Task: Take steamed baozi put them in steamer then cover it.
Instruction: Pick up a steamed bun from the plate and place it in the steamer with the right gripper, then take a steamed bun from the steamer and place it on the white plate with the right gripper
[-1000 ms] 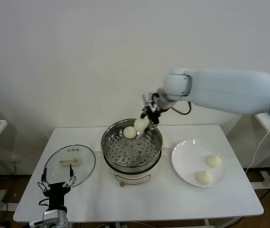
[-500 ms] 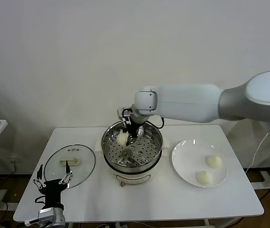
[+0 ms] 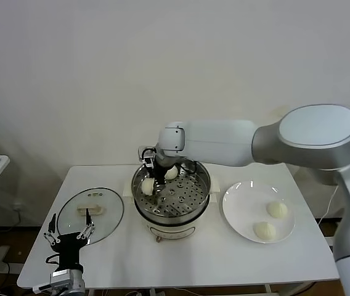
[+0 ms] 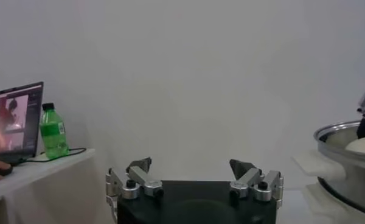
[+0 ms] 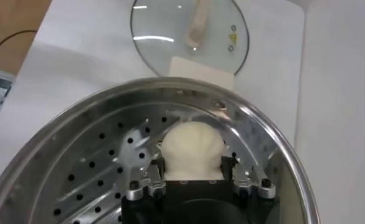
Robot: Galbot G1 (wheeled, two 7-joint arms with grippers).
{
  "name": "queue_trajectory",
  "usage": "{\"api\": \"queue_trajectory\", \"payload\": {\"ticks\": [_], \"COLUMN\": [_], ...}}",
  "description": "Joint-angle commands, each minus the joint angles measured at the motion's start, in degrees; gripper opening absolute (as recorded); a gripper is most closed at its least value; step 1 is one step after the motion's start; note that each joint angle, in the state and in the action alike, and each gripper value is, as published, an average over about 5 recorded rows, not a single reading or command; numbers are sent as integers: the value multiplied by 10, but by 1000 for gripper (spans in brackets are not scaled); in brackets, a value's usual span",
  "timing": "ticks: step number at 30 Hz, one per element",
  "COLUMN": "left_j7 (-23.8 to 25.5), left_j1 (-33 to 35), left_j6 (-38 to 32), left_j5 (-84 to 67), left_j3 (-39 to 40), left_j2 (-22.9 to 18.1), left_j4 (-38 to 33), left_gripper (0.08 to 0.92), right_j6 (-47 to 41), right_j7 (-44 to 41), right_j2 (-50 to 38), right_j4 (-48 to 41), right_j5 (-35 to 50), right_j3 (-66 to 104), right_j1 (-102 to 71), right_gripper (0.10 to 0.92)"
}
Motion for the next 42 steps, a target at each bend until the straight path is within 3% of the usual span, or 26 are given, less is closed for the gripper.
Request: {"api": "queue_trajectory", "payload": {"ticks": [1,12,20,30,34,42], "left_j7": [0,0,-1,-1,-1,0], "left_j1": [0,-1,0,1,2,8], "left_j6": [0,-1,-1,0,0,-2], "left_j5": [-1,-2,-1,1,4,16], "left_j3": [0,-1,0,3,7,18], "left_j2": [0,1,-1,0,1,2], "left_j4": [0,1,0,2,11,14], "left_gripper": [823,823,823,823,823,823], "right_j6": [-2,2,3,14,31,127], "right_j7": [-1,-17,-15,-32,-53,-103], "right_j2": [16,13,0,-105,-155,-290], "right_j4": [-22,-21,-11,69,92,136], "right_j5": [-4,-24,-33,-66,-118,-324], "right_j3": [0,-1,5,20,15,-19], "right_j1": [-9,-9,2,112,173,195], "right_gripper": [571,610,806,823,823,823]}}
